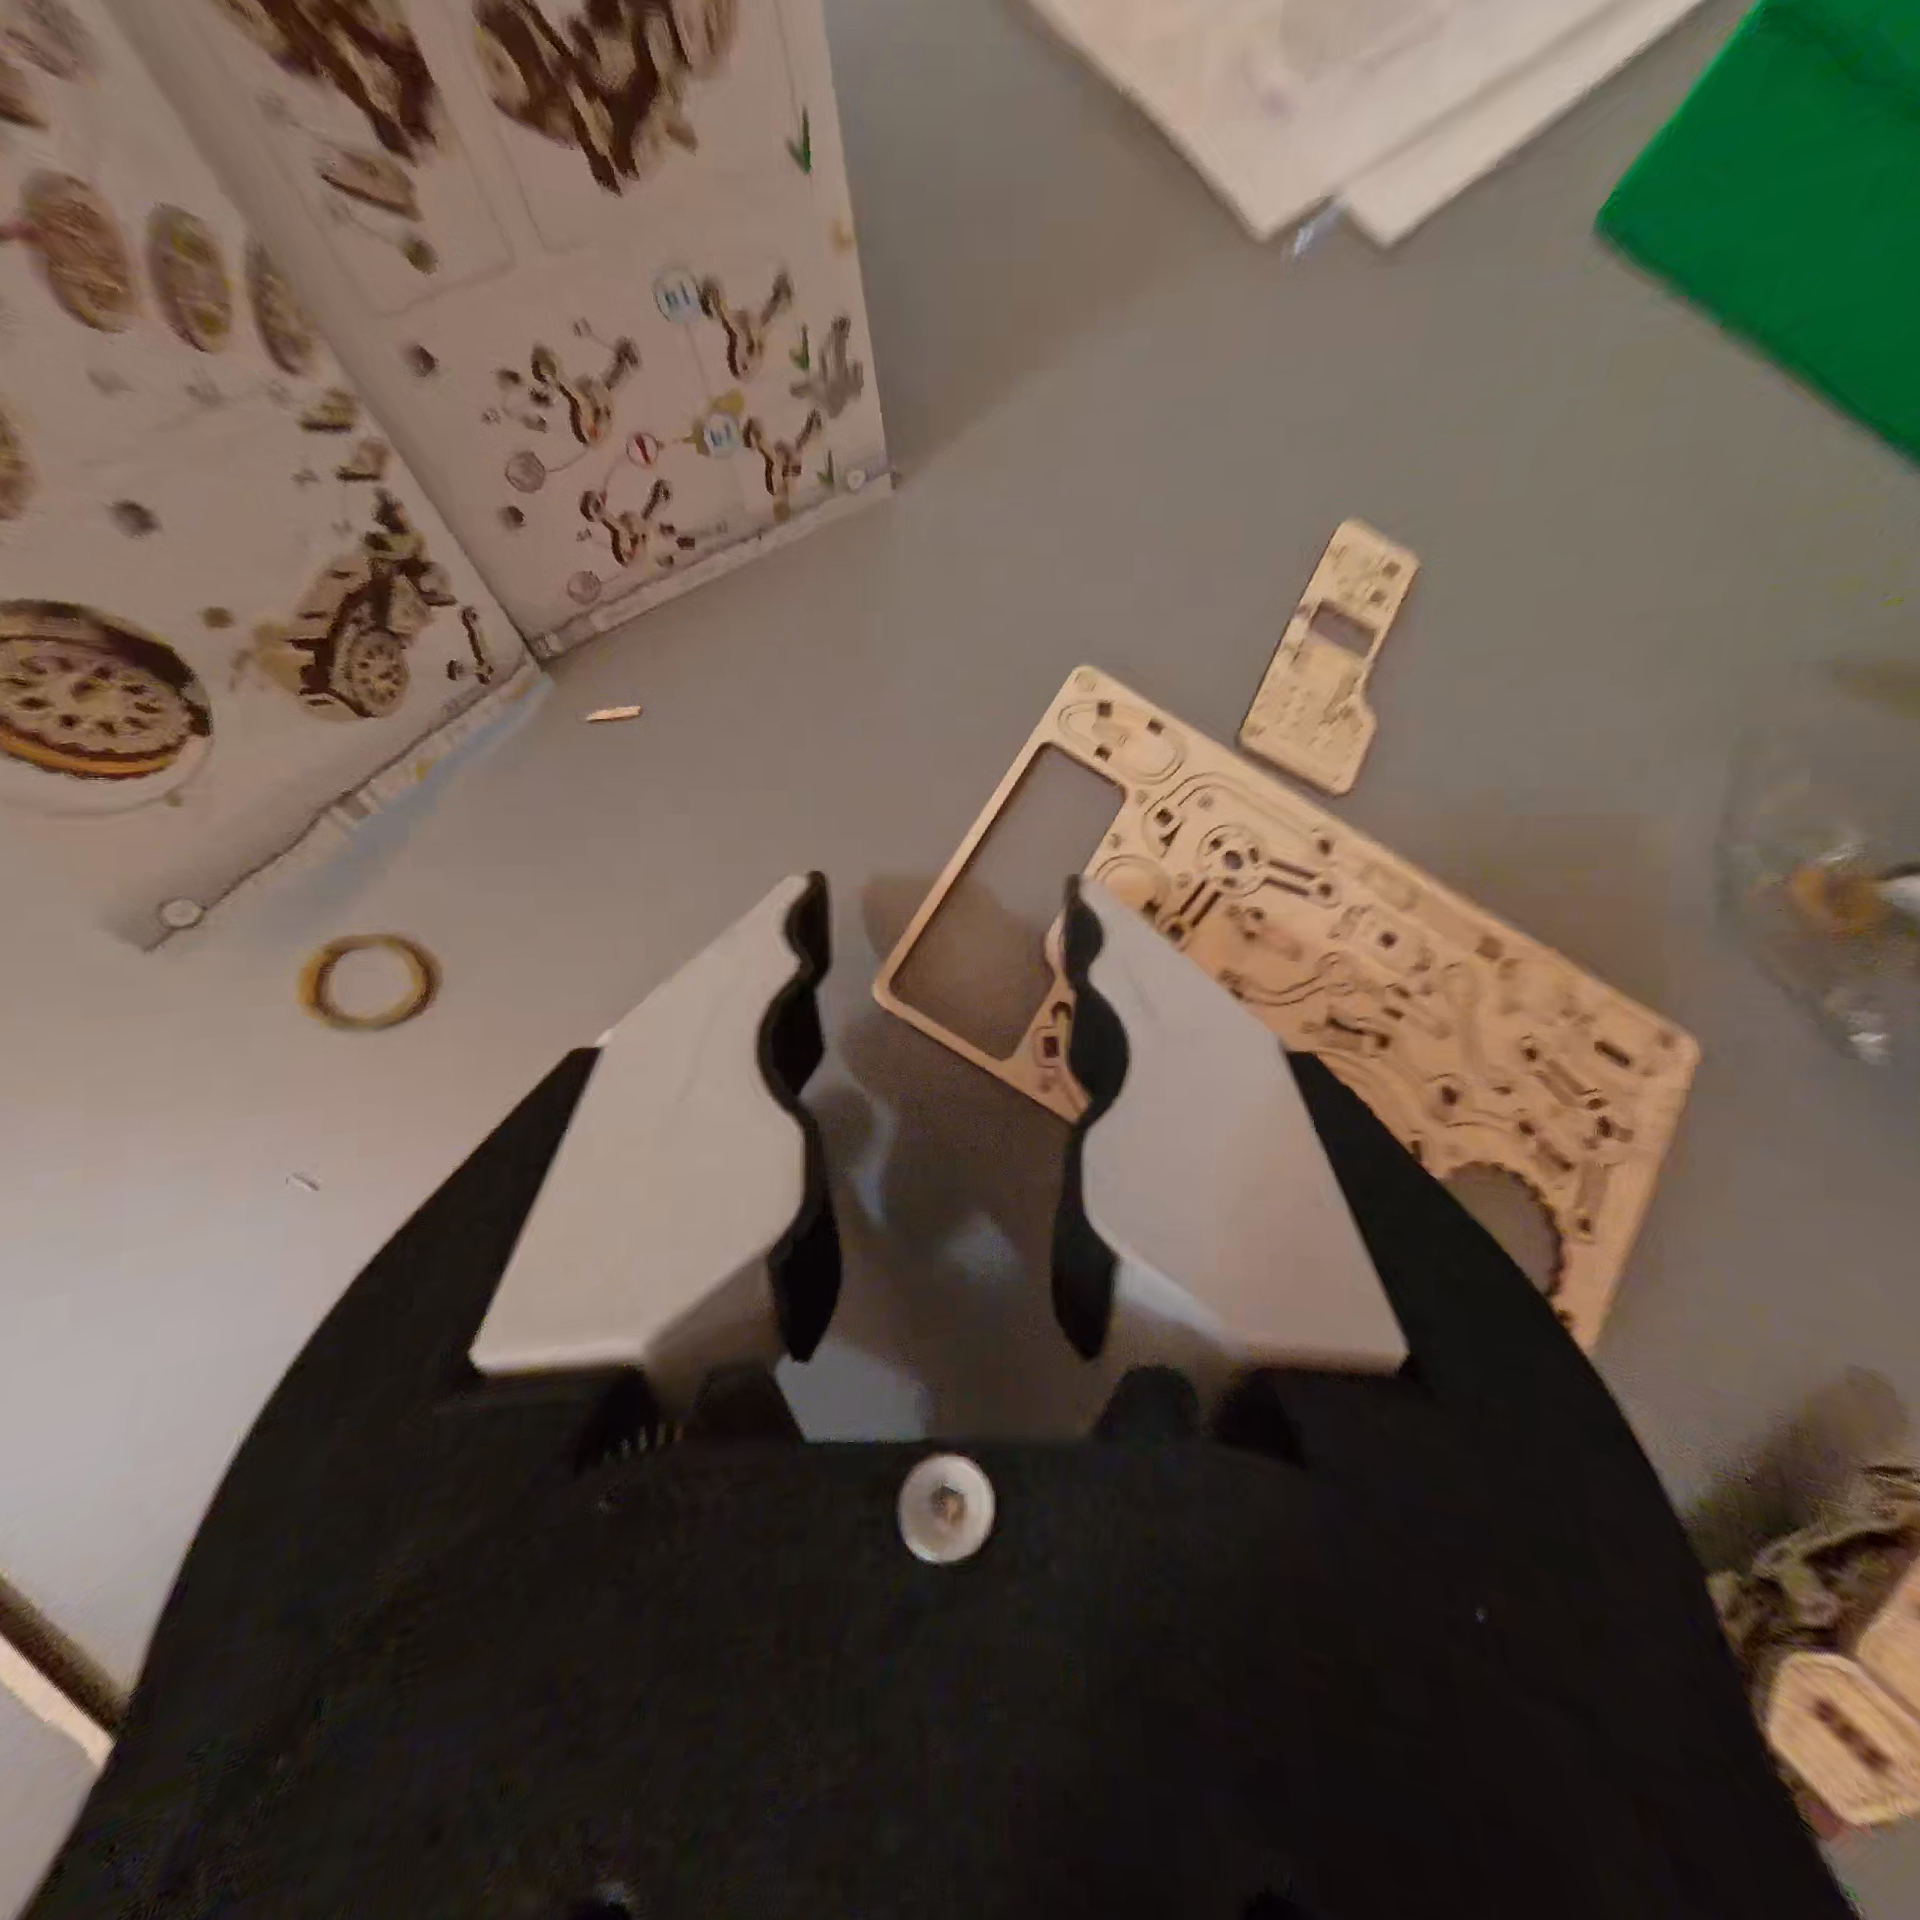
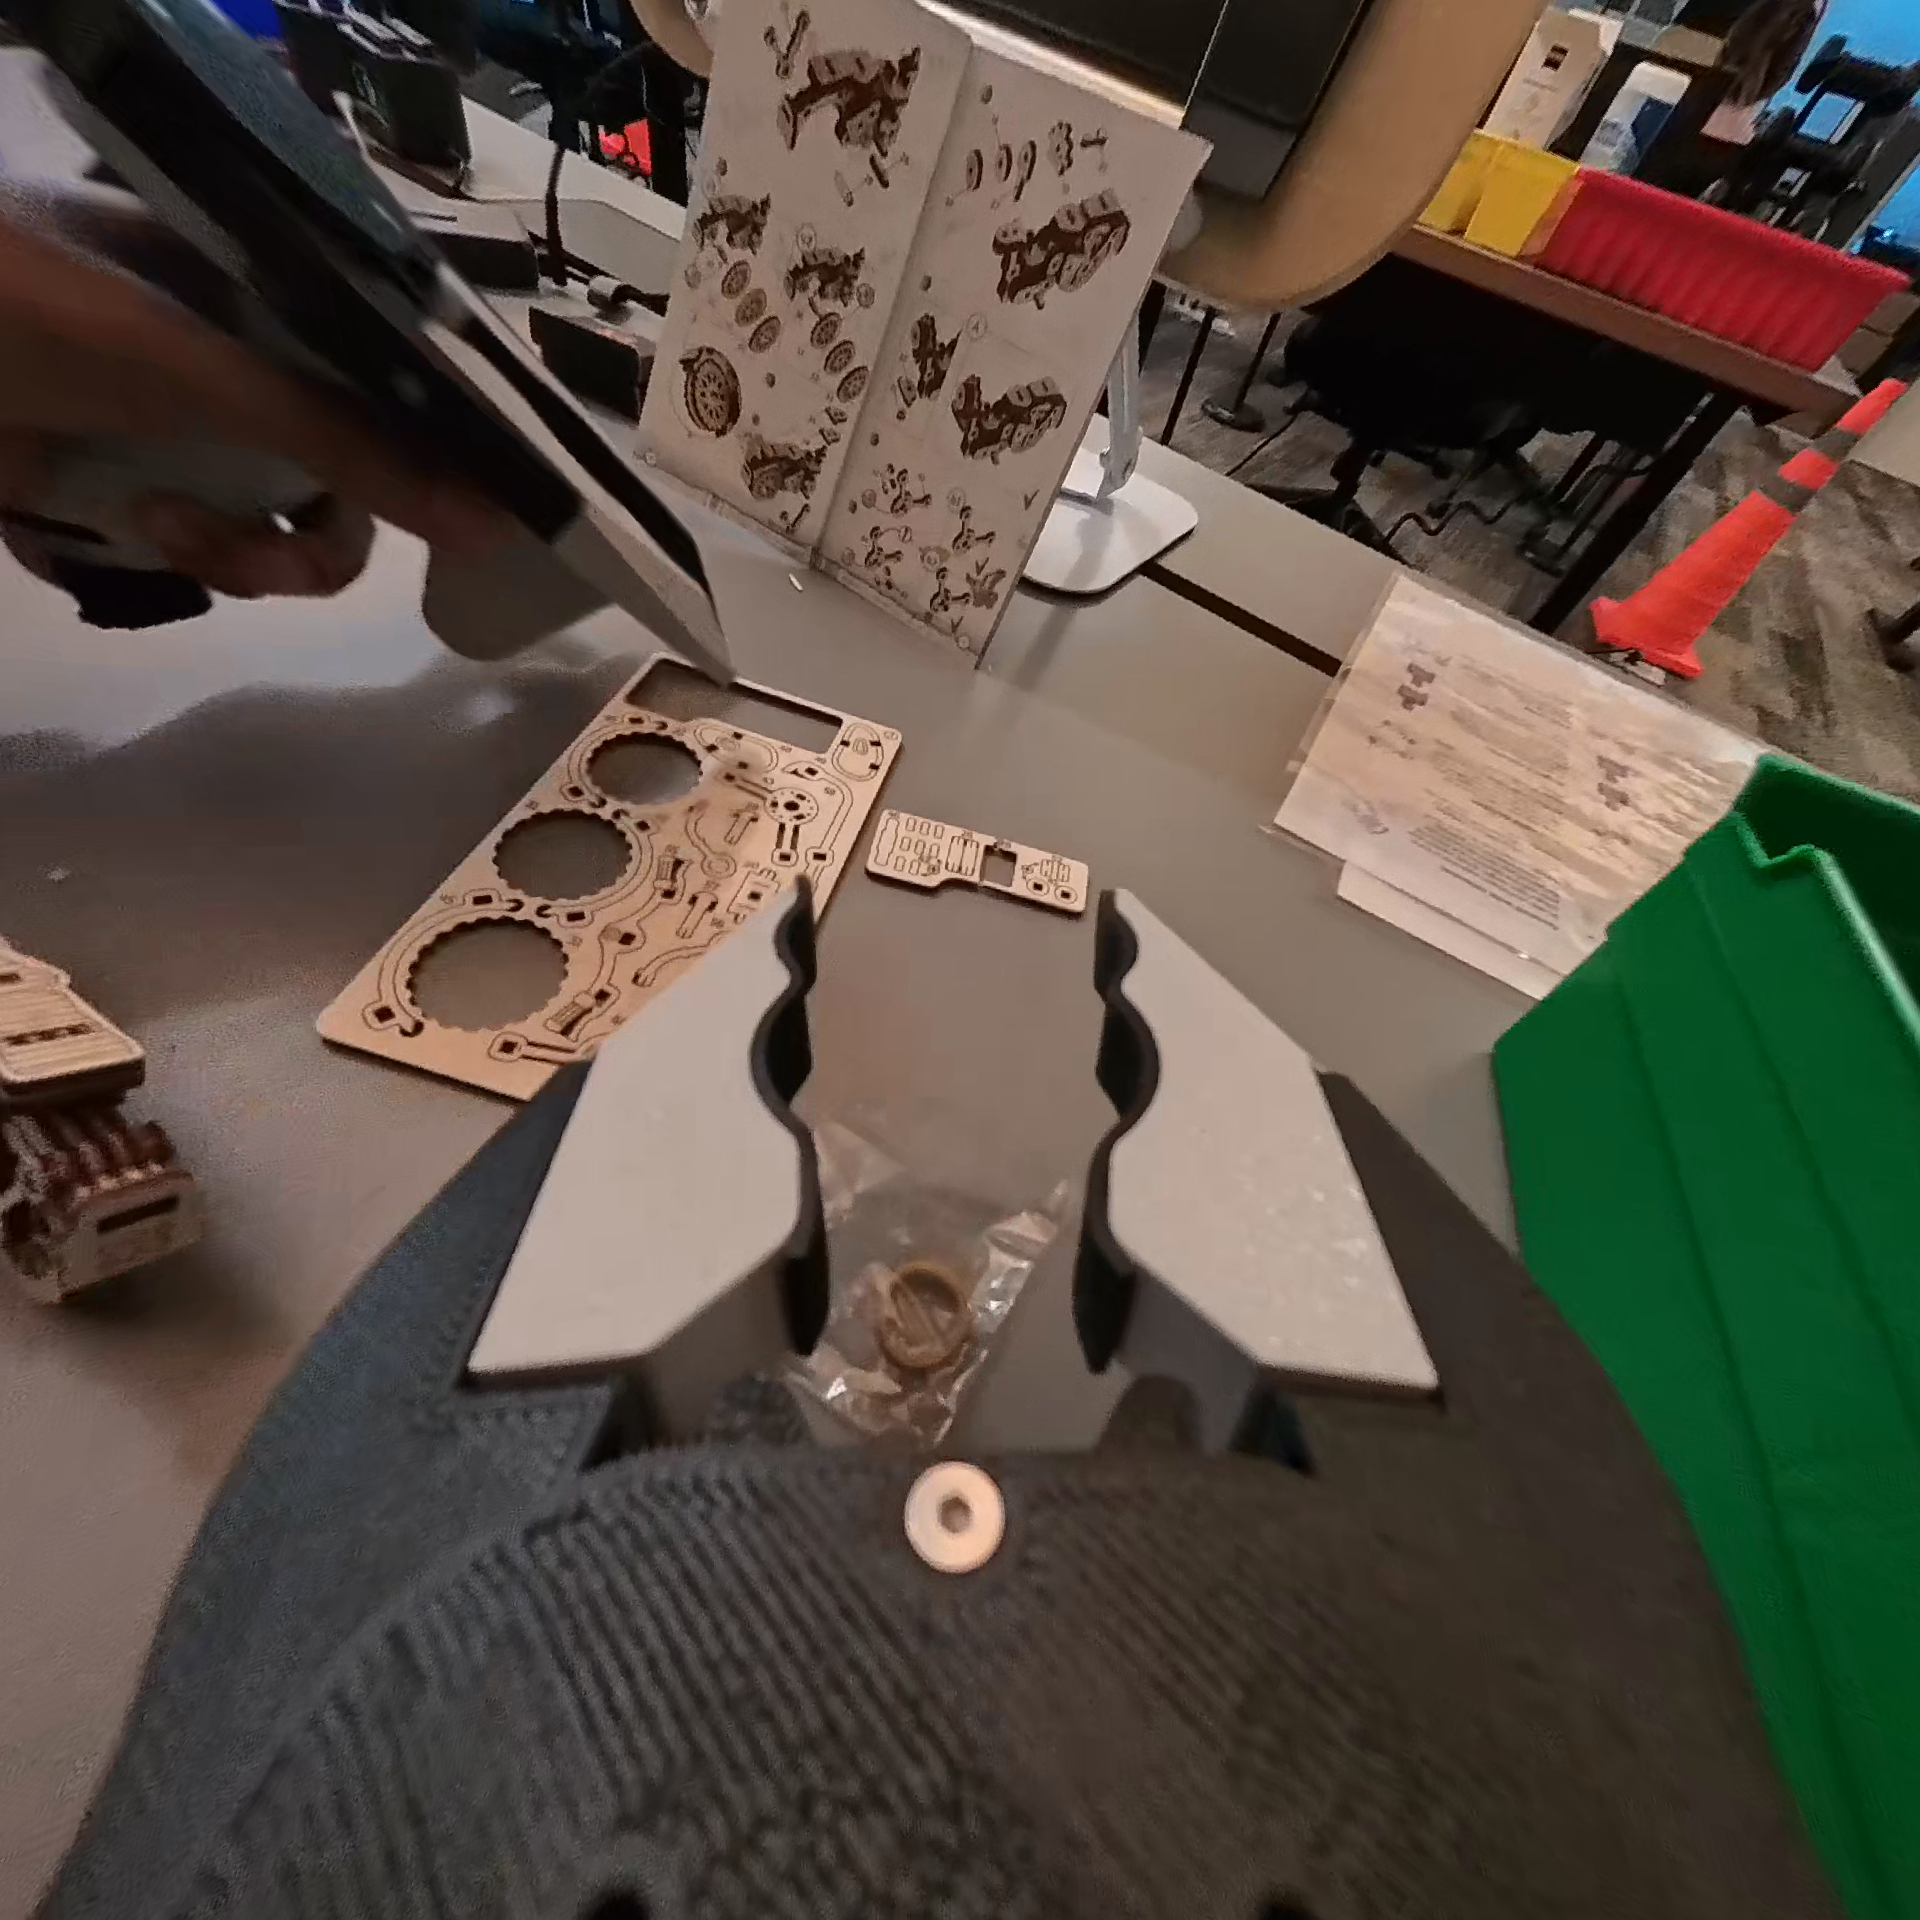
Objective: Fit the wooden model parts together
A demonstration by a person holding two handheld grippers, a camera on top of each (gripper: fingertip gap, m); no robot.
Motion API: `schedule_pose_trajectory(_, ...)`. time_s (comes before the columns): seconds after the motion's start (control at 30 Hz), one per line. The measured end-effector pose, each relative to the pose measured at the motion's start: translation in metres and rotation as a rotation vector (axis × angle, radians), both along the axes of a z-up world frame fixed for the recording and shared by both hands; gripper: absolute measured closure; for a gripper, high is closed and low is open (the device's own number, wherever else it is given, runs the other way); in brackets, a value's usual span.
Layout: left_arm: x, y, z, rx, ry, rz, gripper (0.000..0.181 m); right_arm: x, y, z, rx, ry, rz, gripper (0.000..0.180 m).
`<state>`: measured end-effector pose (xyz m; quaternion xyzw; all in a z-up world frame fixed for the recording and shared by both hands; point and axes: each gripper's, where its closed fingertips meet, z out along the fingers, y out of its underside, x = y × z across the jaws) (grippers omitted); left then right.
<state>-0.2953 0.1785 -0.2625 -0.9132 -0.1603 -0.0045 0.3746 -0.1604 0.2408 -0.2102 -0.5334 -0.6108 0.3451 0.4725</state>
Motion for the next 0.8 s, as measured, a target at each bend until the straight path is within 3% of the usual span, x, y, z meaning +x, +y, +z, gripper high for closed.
schedule_pose_trajectory(0.13, -0.008, -0.004, -0.015, -0.072, 0.049, -0.015, 0.148, 0.001, 0.001, 0.003, 0.004, 0.014, -0.006, 0.128)
schedule_pose_trajectory(0.2, -0.005, -0.004, -0.015, -0.049, 0.034, -0.029, 0.175, 0.001, 0.001, 0.002, -0.009, 0.010, -0.006, 0.129)
schedule_pose_trajectory(0.33, -0.004, -0.007, -0.010, 0.006, 0.052, -0.031, 0.179, 0.000, -0.001, -0.002, -0.025, 0.000, -0.005, 0.129)
schedule_pose_trajectory(0.53, 0.013, -0.008, 0.049, 0.226, 0.152, -0.108, 0.180, -0.002, -0.004, -0.001, 0.021, 0.006, 0.028, 0.129)
schedule_pose_trajectory(0.67, 0.042, -0.017, 0.080, 0.321, 0.225, -0.277, 0.180, -0.005, -0.016, 0.009, -0.068, 0.059, 0.115, 0.127)
schedule_pose_trajectory(0.8, 0.054, -0.024, 0.101, 0.416, 0.305, -0.318, 0.180, -0.007, -0.036, 0.009, -0.193, 0.046, 0.257, 0.124)
